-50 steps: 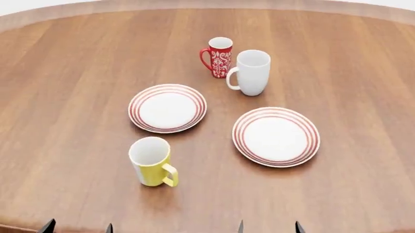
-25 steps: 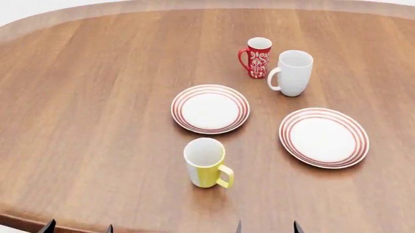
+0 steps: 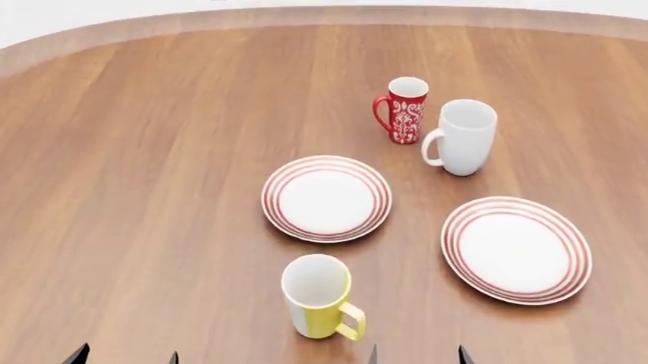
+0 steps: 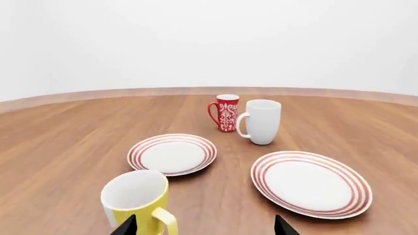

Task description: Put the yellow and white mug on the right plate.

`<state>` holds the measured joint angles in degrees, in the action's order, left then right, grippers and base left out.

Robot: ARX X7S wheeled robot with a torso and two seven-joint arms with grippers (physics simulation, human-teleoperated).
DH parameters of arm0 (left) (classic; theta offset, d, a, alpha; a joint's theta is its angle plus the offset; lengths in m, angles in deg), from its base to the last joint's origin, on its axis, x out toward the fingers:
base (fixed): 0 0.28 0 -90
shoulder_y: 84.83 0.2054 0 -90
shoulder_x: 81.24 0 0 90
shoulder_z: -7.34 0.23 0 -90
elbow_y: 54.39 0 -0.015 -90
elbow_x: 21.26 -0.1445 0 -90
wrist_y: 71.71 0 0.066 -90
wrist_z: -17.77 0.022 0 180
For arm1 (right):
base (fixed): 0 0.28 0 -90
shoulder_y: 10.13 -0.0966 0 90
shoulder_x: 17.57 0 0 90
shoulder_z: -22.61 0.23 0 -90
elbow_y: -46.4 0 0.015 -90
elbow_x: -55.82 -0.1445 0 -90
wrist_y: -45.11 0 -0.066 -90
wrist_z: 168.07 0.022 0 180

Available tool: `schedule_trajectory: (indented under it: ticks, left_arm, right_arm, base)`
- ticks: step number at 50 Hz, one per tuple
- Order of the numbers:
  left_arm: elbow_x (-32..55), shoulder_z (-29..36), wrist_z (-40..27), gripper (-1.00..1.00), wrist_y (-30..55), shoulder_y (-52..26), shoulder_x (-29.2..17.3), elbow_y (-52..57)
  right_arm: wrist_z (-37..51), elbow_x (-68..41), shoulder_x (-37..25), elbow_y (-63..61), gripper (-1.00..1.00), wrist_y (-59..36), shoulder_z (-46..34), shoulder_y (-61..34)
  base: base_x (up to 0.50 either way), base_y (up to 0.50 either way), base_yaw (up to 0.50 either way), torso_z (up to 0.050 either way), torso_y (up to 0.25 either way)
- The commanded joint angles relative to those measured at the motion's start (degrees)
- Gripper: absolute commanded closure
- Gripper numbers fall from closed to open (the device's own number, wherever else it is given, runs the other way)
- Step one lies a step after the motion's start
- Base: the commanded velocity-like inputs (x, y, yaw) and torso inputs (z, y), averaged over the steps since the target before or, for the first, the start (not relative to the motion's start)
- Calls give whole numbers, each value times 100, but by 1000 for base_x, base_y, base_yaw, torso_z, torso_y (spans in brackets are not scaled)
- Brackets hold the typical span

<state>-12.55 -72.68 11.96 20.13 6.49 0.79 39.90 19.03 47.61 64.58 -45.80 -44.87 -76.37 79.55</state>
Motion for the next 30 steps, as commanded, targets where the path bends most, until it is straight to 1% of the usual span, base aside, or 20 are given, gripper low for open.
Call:
schedule_trajectory:
  ticks: [1, 30]
  left_arm:
    - [45, 58, -44, -100, -7, -8, -44, 1]
    - [140, 173, -148, -100, -38, -38, -136, -35]
  right_arm:
    - [0, -77, -48, 14, -100, 39, -66, 3]
    - [82, -110, -145, 19, -100, 138, -234, 1]
  base:
    - [500, 0, 0, 0, 0]
    - [500, -63, 0, 0, 0]
